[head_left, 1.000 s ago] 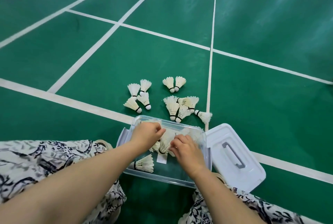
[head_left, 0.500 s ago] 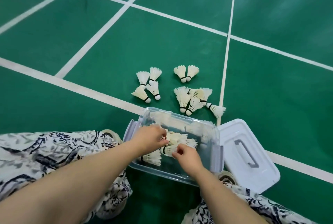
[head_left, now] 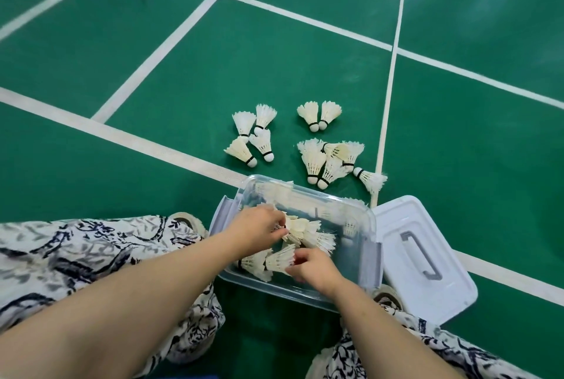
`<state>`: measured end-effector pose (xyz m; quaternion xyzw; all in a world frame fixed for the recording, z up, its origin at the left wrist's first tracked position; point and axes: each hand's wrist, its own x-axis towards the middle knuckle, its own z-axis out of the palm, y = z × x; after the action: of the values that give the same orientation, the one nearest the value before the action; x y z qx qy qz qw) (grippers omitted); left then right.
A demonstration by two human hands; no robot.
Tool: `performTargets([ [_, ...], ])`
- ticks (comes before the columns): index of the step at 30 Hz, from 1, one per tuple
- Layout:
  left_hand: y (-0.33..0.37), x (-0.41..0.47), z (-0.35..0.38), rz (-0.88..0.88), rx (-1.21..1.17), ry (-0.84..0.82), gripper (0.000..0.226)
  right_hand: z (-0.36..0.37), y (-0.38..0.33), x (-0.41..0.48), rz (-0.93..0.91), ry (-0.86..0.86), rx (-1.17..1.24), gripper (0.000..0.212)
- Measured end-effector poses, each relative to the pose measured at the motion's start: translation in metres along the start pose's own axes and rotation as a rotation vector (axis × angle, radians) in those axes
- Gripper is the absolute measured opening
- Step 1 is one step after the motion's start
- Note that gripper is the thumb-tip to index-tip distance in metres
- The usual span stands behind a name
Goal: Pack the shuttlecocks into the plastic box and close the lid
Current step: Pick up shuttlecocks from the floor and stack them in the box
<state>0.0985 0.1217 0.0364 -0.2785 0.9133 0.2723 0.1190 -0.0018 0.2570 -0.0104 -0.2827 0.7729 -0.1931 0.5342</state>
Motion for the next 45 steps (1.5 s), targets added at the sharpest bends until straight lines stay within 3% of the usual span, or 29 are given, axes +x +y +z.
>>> performTargets([
  [2,0.000,-0.001,0.000,0.007,0.001,0.000,0.032,0.005,-0.005,0.001,0.011,-0.071,-0.075,0.021],
  [5,-0.001,-0.002,0.002,0.022,-0.005,-0.020,0.032,0.011,-0.007,0.002,0.015,-0.176,-0.223,0.017],
  [7,-0.001,-0.003,0.002,0.037,-0.002,-0.032,0.033,0.013,-0.006,0.003,0.041,-0.208,-0.273,0.033],
  [9,0.001,-0.002,0.002,0.054,-0.003,-0.037,0.033,0.009,-0.005,0.001,0.059,-0.206,-0.268,0.037],
  [11,0.004,-0.003,0.001,0.073,-0.005,-0.038,0.032,0.001,-0.006,-0.003,0.053,-0.133,-0.208,0.039],
  [15,0.013,-0.003,0.000,0.100,-0.011,-0.017,0.029,-0.020,-0.009,-0.017,-0.087,0.247,-0.087,0.029],
  [17,0.019,-0.003,-0.001,0.120,-0.011,-0.008,0.027,-0.029,-0.014,-0.025,-0.161,0.391,-0.066,0.044],
  [20,0.030,-0.003,0.000,0.169,-0.003,-0.028,0.023,-0.039,-0.023,-0.035,-0.269,0.456,-0.116,0.067],
  [22,0.037,-0.004,0.000,0.191,-0.033,-0.034,0.022,-0.042,-0.025,-0.040,-0.308,0.424,-0.239,0.071],
  [27,0.044,-0.009,-0.004,0.337,0.061,-0.072,0.018,-0.046,-0.022,-0.047,-0.380,0.382,-0.463,0.059],
  [31,0.043,-0.010,0.002,0.369,0.069,-0.079,0.012,-0.047,-0.013,-0.052,-0.366,0.394,-0.481,0.038],
  [38,0.027,-0.007,0.008,0.231,-0.228,0.013,0.016,-0.047,-0.008,-0.056,-0.212,0.416,-0.274,0.023],
  [42,0.019,-0.006,0.012,0.137,-0.306,0.013,0.014,-0.042,-0.008,-0.056,-0.112,0.374,-0.400,0.020],
  [45,0.008,-0.006,0.019,0.077,-0.281,-0.017,0.005,-0.036,-0.012,-0.047,-0.022,0.302,-0.448,0.030],
])
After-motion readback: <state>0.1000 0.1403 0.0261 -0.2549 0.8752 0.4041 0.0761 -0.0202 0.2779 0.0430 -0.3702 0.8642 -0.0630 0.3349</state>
